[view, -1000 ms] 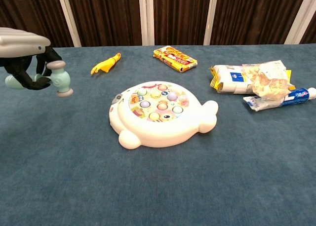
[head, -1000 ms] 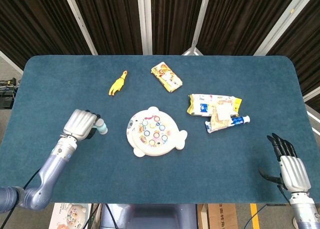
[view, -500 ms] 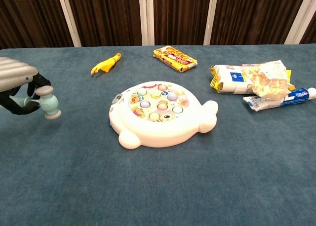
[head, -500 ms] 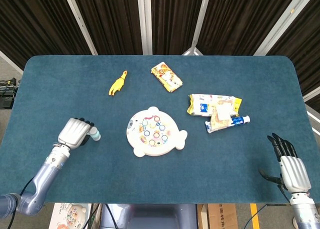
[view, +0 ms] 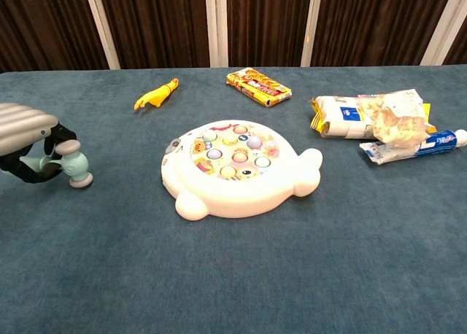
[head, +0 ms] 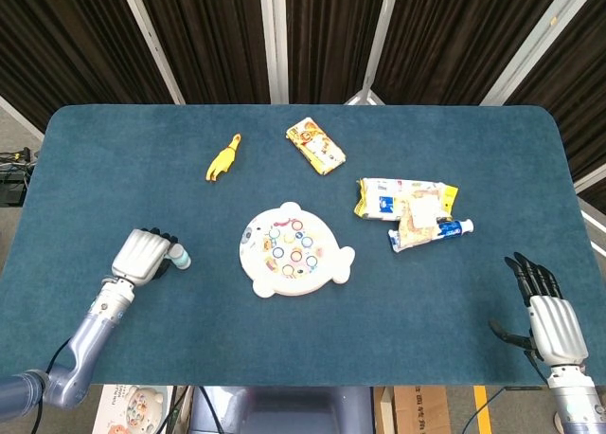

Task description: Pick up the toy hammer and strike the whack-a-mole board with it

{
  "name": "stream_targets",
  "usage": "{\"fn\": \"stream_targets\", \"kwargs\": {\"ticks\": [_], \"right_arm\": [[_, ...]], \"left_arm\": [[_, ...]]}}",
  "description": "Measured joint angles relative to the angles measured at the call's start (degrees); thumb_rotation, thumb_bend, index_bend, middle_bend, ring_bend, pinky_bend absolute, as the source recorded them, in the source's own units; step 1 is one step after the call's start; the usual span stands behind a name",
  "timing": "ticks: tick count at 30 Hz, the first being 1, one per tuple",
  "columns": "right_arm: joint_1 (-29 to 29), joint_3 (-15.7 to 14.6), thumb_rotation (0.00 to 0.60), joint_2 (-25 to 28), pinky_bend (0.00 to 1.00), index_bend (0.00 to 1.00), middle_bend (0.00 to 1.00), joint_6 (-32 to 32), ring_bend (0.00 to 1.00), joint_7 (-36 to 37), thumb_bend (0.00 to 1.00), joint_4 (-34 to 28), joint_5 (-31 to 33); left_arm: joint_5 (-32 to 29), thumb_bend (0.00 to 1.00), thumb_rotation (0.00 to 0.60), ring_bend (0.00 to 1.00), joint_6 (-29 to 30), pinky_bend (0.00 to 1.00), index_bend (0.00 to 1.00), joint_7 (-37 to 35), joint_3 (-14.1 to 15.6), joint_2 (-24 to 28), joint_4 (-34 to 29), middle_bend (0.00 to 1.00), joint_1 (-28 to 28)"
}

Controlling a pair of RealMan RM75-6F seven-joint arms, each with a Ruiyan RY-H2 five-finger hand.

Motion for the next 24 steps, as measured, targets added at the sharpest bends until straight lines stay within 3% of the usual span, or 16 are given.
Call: {"fn": "stream_targets", "kwargs": {"ticks": [13,24], "right_arm": [[-0.05,-0.06,0.600,-0.01,0.00,0.00,0.00,0.25,0.00,-0.10,0.23,-0.10,-0.32],[-0.10,-0.14,0.600,-0.02,0.00,0.00,0.00,0.46,0.00,-0.24,0.23,-0.24,-0.60]], "left_arm": [[2.11,0.62,0.600,0.38,-2.89,0.51,0.55,-0.44,-2.07,-0.86,1.73,0.52,2.23],[2.17,0.45,0.600,0.35,-4.34,0.47,0.49,0.64,-3.17,-0.49,1.62,0.48,3.34]]}}
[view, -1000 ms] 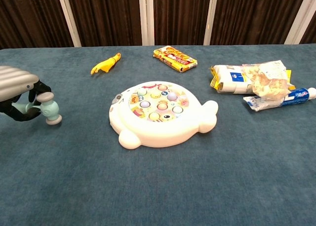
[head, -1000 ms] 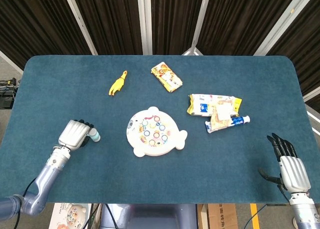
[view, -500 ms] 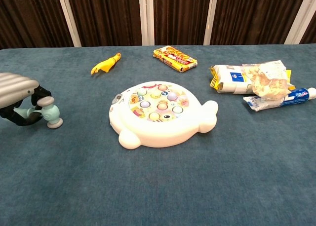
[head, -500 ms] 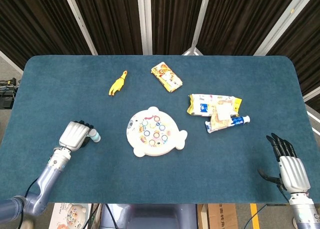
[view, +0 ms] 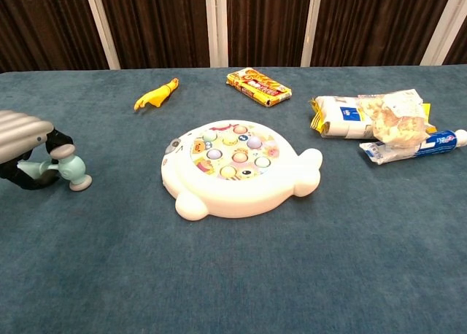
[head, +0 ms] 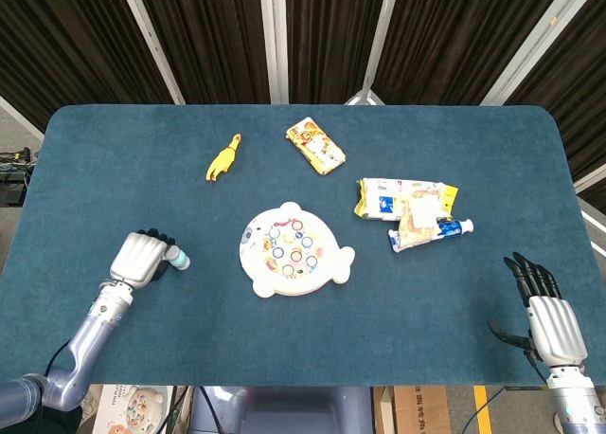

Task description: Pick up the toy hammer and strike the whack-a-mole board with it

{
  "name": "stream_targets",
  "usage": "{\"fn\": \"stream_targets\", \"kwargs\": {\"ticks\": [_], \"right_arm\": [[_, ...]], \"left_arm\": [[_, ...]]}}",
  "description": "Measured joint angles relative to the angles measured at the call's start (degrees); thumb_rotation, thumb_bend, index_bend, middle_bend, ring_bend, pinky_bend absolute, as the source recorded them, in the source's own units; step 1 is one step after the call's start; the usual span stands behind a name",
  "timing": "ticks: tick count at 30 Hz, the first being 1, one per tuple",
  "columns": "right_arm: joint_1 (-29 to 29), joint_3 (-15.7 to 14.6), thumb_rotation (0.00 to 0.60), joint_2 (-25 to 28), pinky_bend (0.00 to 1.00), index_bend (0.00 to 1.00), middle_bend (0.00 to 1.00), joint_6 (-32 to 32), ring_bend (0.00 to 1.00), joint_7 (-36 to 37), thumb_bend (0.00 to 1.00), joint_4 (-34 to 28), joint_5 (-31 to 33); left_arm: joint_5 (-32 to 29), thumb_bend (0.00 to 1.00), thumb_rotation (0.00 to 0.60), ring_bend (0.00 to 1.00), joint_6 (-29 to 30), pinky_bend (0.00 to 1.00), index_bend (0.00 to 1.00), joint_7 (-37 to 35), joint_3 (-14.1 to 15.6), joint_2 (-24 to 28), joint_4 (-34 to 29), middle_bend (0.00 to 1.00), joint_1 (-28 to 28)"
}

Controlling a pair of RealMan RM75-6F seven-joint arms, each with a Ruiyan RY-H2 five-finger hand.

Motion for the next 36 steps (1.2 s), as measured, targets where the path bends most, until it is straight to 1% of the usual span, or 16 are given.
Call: {"fn": "stream_targets", "kwargs": {"ticks": [6,14,20,25,31,34,36], "right_arm": [[-0.03,-0.04,0.600,0.01,0.00,0.00,0.00,0.12,0.00,-0.13,0.23,-0.15,-0.13],[-0.09,-0.05,0.600,0.01,0.00,0.00,0.00,0.34,0.00,-0.11,0.23,-0.27,-0.29],[-0.11,-0.08,0.600,0.03,0.00,0.00,0.00,0.35,0.00,-0.22,0.23,-0.34,-0.28],[-0.12,-0.12,0.600,0.07,0.00,0.00,0.00,0.39,0.00,-0.30,0.23,-0.45,-0.41],[-0.17,-0.19,0.600,0.09,0.00,0.00,0.00,0.58,0.00,-0.33,0.23,-0.58,-0.65],[-0.22,-0.22,0.600,0.13,0.00,0.00,0.00,0.65,0.00,-0.37,0.23,-0.62,-0.71],[-0.24,-0.21,0.600,0.15,0.00,0.00,0.00,0.68,0.00,-0.38,0.23,-0.60,-0.68]], "left_arm": [[0.09,0.35,0.600,0.34,-0.36,0.46,0.47,0.77,-0.46,0.75,-0.68,0.46,0.42],[0.54,0.26,0.600,0.33,-0.45,0.45,0.45,1.97,-1.34,1.61,-1.72,0.46,1.08],[0.88,0.17,0.600,0.32,0.08,0.42,0.43,2.36,-2.14,2.44,-2.82,0.43,1.61],[1.15,0.15,0.600,0.31,0.91,0.41,0.41,2.59,-2.55,3.32,-3.80,0.42,2.14],[1.10,0.14,0.600,0.31,1.16,0.41,0.41,2.36,-2.90,4.23,-4.98,0.42,2.82],[1.44,0.13,0.600,0.29,1.26,0.39,0.39,2.59,-2.93,4.56,-5.34,0.40,2.95],[1.56,0.11,0.600,0.26,1.44,0.37,0.35,2.55,-3.06,4.78,-5.67,0.36,3.05]]}}
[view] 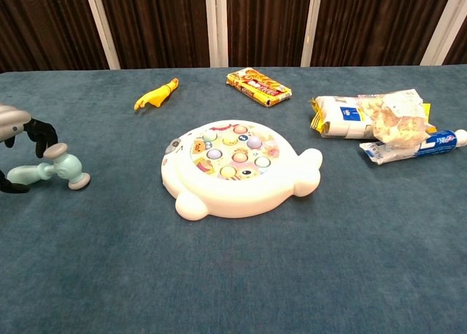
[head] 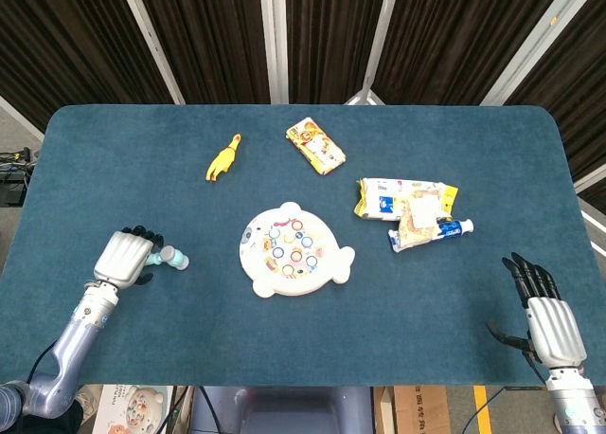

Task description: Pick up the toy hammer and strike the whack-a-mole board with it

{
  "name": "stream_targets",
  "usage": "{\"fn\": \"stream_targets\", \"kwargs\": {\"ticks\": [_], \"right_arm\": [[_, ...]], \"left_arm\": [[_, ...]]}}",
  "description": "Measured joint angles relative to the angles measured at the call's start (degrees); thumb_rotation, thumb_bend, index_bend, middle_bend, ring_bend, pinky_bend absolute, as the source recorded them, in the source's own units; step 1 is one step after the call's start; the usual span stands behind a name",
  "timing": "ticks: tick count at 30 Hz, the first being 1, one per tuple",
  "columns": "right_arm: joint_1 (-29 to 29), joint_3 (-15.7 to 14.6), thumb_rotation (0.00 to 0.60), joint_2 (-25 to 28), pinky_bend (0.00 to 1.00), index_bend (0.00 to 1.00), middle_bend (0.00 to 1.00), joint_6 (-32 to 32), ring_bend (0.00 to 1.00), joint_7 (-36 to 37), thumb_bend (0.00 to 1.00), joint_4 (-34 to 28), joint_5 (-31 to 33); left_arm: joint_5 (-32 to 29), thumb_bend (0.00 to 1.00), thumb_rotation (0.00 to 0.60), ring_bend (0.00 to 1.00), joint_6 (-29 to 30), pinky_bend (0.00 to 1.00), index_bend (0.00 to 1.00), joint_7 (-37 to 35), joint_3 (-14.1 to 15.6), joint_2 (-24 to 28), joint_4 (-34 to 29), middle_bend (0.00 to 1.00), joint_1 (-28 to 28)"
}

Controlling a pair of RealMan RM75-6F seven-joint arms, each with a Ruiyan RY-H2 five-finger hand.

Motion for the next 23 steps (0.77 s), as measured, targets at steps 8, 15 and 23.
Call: {"fn": "stream_targets", "kwargs": {"ticks": [8,15,23], "right_arm": [[0.05,-0.12,0.600,0.12,0.00,0.00,0.00,-0.12,0.00,-0.22,0.23,0.27,-0.20],[0.33,-0.84,0.600,0.55,0.00,0.00,0.00,-0.80,0.00,-2.16,0.23,0.89,-1.17],[0.35,-1.27,0.600,0.77,0.00,0.00,0.00,-0.80,0.00,-5.55,0.23,1.13,-1.53]], "left_arm": [[0.61,0.06,0.600,0.13,2.86,0.21,0.19,-1.28,-0.94,3.30,-5.18,0.17,1.45],[1.63,0.03,0.600,0.00,9.98,0.02,0.06,-3.68,-0.33,9.48,-17.48,0.02,6.80],[7.94,0.03,0.600,0.00,20.69,0.00,0.00,-7.08,4.87,14.05,-21.71,0.00,17.31]]}}
